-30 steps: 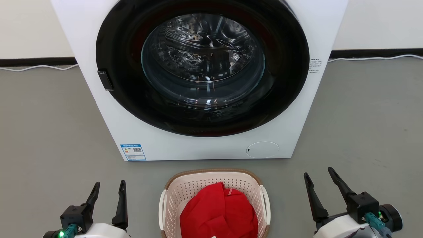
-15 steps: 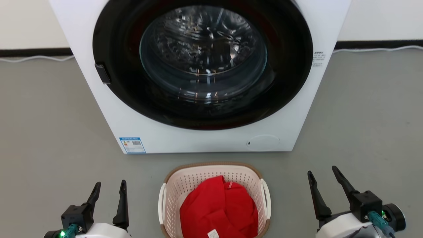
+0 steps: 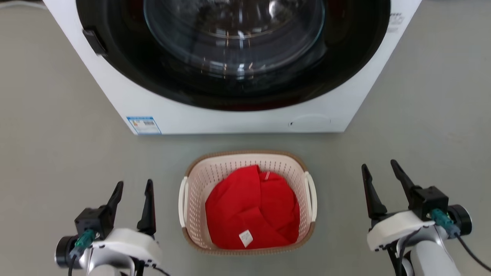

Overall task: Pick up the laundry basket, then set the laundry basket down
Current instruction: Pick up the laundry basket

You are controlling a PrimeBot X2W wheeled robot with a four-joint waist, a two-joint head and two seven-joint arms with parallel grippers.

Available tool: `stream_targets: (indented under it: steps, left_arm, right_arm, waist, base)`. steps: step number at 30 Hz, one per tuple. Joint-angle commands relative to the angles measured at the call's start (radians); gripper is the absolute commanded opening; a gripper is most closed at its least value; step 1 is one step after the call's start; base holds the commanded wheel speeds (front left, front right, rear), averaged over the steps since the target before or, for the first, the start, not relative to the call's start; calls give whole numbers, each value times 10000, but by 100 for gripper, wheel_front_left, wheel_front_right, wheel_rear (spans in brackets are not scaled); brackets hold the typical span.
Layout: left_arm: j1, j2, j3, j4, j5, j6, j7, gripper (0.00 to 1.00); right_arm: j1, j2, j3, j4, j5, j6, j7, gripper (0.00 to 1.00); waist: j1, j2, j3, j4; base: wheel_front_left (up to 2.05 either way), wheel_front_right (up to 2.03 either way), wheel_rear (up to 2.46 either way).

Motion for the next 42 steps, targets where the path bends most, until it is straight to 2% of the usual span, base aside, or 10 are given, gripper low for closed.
stream_targets:
  steps: [1, 6, 19, 32, 42]
  left_arm:
    - [-482, 130, 202, -86, -139, 107, -105, 100]
    - [-1367, 130, -226, 725, -401, 122, -105, 100]
    - [-3177, 129, -784, 1807, -337, -8, -105, 100]
    - [-5123, 129, -1087, 4115, -531, 65, -105, 100]
    - [-5825, 129, -1118, 5101, -575, 225, -105, 100]
  right_arm:
    - [-361, 9, 145, -56, -17, 62, -134, 100]
    - [-1130, 38, 67, 748, 47, 62, -134, 100]
    - [-2643, 42, -43, 1408, 254, 62, -134, 100]
    - [-4013, 43, 102, 2897, 348, 62, -134, 100]
    - [-4513, 43, 330, 3446, 581, 62, -134, 100]
  waist:
    - [0, 0, 451, 14]
    - [0, 0, 1442, 123]
    - [0, 0, 3591, 311]
    - [0, 0, 4973, 437]
    - [0, 0, 5673, 414]
  base:
    - [0, 0, 0]
    - [0, 0, 0]
    - [0, 0, 0]
    - [0, 0, 0]
    - [0, 0, 0]
